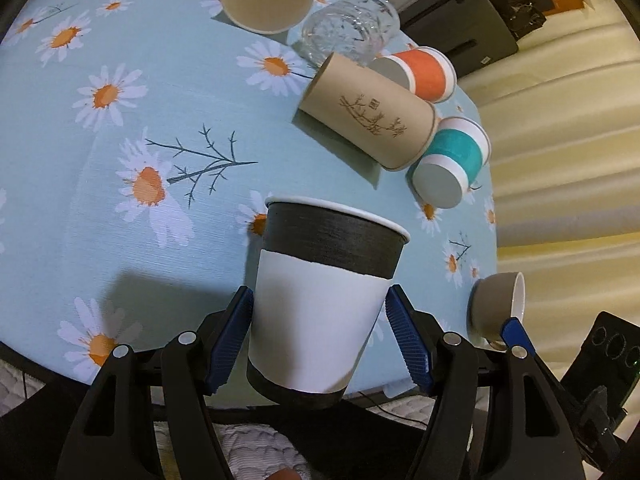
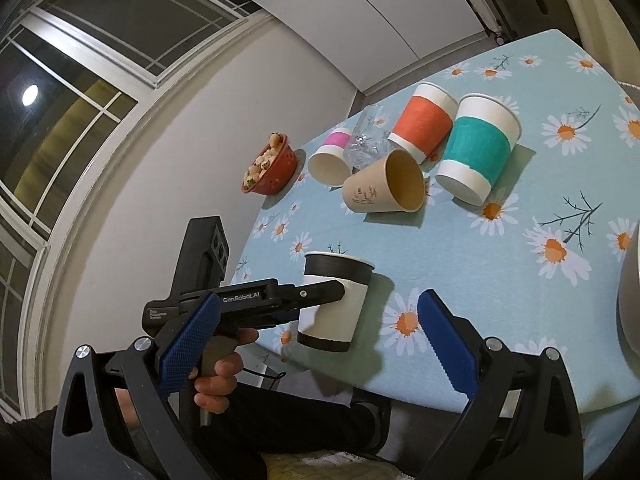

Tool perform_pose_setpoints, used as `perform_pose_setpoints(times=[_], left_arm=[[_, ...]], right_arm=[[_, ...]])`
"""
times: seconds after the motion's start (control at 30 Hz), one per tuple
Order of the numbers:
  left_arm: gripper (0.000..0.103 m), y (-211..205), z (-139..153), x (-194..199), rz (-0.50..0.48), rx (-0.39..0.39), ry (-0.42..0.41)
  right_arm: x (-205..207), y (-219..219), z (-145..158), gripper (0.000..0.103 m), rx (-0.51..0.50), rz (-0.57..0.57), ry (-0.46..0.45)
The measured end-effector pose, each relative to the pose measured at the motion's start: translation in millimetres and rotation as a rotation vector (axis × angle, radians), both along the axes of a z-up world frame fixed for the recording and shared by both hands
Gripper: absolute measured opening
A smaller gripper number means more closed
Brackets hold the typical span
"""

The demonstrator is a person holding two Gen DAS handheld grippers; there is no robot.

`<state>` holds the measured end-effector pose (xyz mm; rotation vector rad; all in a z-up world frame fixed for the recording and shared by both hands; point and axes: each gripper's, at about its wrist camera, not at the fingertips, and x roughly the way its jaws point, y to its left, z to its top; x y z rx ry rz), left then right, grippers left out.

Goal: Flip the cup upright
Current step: 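Carry the held cup with the left gripper toward the right gripper, then grasp the cup with the right gripper while the left gripper releases it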

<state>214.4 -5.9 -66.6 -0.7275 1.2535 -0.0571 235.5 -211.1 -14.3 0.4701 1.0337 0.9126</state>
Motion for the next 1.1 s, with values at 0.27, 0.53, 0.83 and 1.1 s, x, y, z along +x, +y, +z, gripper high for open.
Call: perform_pose_setpoints(times=[0.27, 0.53, 0.83, 1.1], left_arm=[[0.077, 5.6, 5.7, -4.9, -0.001, 0.026, -0.016], [0.077, 17.2, 23.5, -13.8, -0.003, 0.041, -0.063], [0.077, 44.4, 43.4, -51.9, 0.023, 0.031, -0.158], [0.077, 68.1, 46.8, -92.7, 0.065, 0.036, -0.258]], right_arm=[[-1.0, 2.3, -1.2, 0.098, -0.005, 0.009, 0.011], [0.0, 7.7, -7.3, 0.098, -0.017, 0.017, 0.032], [10.6, 37.5, -27.7, 0.098, -0.098, 0.084, 0.103], [20.1, 67.1, -44.5, 0.098, -0.211, 0.126, 0.157]])
